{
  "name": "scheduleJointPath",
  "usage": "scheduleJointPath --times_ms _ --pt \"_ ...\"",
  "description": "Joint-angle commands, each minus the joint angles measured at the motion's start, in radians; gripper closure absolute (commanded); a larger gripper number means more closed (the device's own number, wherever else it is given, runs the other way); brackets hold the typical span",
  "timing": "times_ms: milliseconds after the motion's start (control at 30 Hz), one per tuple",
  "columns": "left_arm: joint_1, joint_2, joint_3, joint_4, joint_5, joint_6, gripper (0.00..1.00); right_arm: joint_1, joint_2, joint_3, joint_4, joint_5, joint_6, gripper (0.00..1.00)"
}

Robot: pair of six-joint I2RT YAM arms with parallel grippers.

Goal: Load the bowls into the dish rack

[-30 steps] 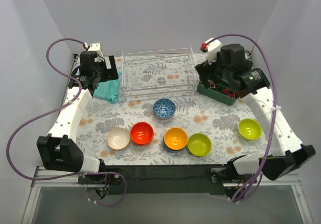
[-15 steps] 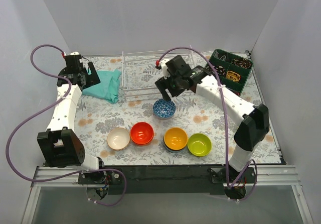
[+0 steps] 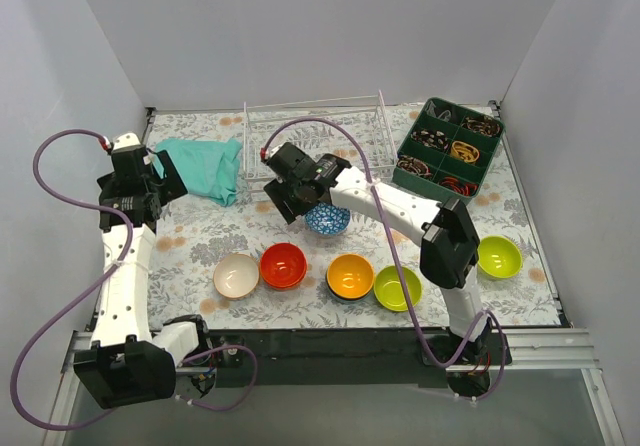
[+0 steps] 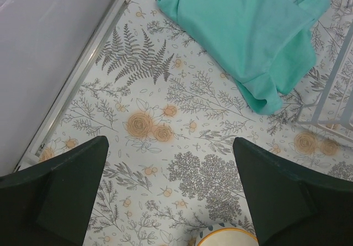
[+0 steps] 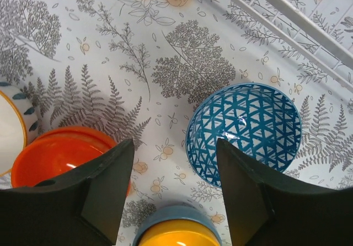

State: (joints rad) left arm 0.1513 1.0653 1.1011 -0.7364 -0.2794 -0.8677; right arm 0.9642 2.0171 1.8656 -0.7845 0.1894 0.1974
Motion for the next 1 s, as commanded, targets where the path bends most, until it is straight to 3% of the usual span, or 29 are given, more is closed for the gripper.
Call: scheduleJointPath --times_ms 0,300,600,967 --pt "0.014 -0.031 -0.017 -0.015 -0.014 0.015 0.02 0.016 0.035 0.049 -0.013 0.196 0.096 0.32" --pt "0.024 -0.042 -0.052 -0.006 -0.020 0.021 0.02 0.016 0.103 0.020 -0.035 0.217 0.149 0.42" --pt "0.027 -0.039 -0.078 -0.012 -0.007 0.021 0.02 0.015 0.200 0.090 -0.033 0.209 0.148 0.44" --pt "0.027 -0.031 -0.078 -0.011 0.000 0.024 0.02 0.018 0.168 0.014 -0.039 0.231 0.134 0.57"
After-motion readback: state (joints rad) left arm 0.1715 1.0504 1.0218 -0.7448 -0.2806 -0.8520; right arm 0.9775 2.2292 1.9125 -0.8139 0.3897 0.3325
